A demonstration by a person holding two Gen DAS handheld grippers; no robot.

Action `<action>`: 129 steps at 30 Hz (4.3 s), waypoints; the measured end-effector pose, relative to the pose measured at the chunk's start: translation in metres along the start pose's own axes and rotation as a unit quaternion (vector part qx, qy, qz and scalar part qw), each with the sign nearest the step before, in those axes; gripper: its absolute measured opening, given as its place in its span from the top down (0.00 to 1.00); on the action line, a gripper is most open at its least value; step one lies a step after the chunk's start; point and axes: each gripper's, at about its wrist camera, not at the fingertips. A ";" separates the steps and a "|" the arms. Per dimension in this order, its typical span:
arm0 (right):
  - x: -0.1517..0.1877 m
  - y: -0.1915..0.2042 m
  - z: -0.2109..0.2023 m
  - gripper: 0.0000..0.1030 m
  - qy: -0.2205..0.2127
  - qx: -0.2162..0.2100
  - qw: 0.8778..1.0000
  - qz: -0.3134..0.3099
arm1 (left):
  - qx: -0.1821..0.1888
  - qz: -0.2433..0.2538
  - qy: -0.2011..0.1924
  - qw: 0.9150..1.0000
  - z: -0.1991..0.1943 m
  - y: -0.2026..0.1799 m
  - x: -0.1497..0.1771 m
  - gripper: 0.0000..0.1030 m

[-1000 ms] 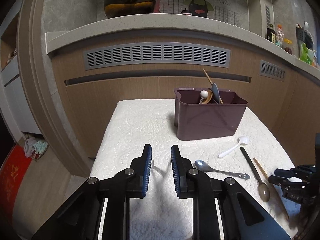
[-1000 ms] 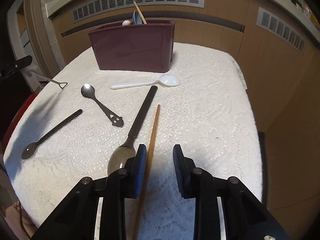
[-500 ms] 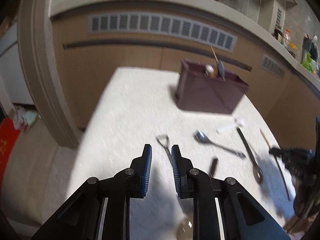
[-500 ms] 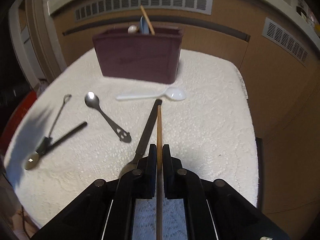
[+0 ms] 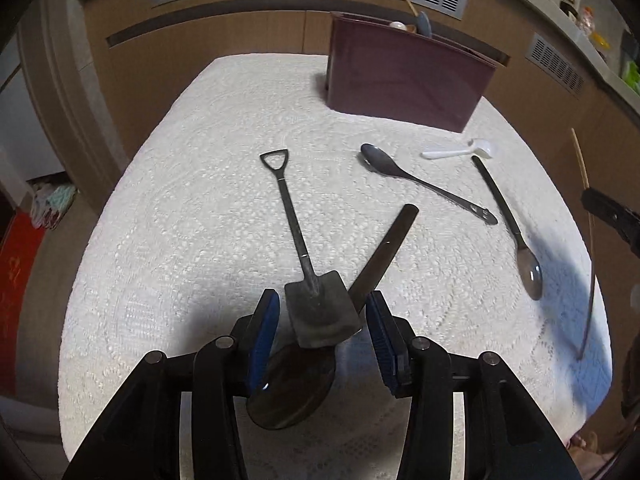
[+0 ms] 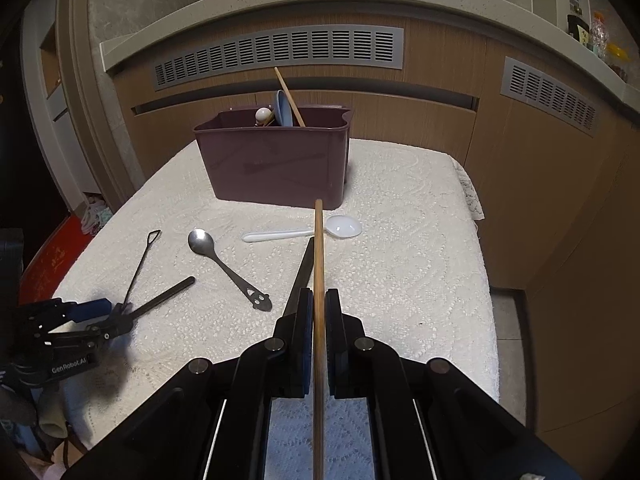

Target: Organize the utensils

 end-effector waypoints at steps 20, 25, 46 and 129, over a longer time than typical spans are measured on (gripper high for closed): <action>0.004 0.000 0.001 0.95 -0.002 -0.001 1.000 0.004 | -0.039 0.004 -0.002 0.999 -0.003 0.036 -0.001 0.48; 0.004 -0.001 0.000 0.95 -0.003 -0.003 1.000 0.007 | -0.058 -0.023 -0.018 0.998 -0.010 0.068 -0.001 0.48; 0.004 0.000 -0.004 0.95 -0.011 -0.007 1.000 0.007 | -0.021 0.003 -0.110 0.994 -0.036 0.063 -0.013 0.66; -0.026 -0.007 0.008 0.95 -0.040 -0.028 0.999 0.024 | 0.111 0.135 0.008 0.985 -0.011 -0.015 -0.001 0.50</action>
Point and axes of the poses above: each gripper's, at about its wrist camera, not at the fingertips, and z roughly the way its jaws point, y to its left, x to its underside, and after that the axes turned 12 degrees about -y, right-handed
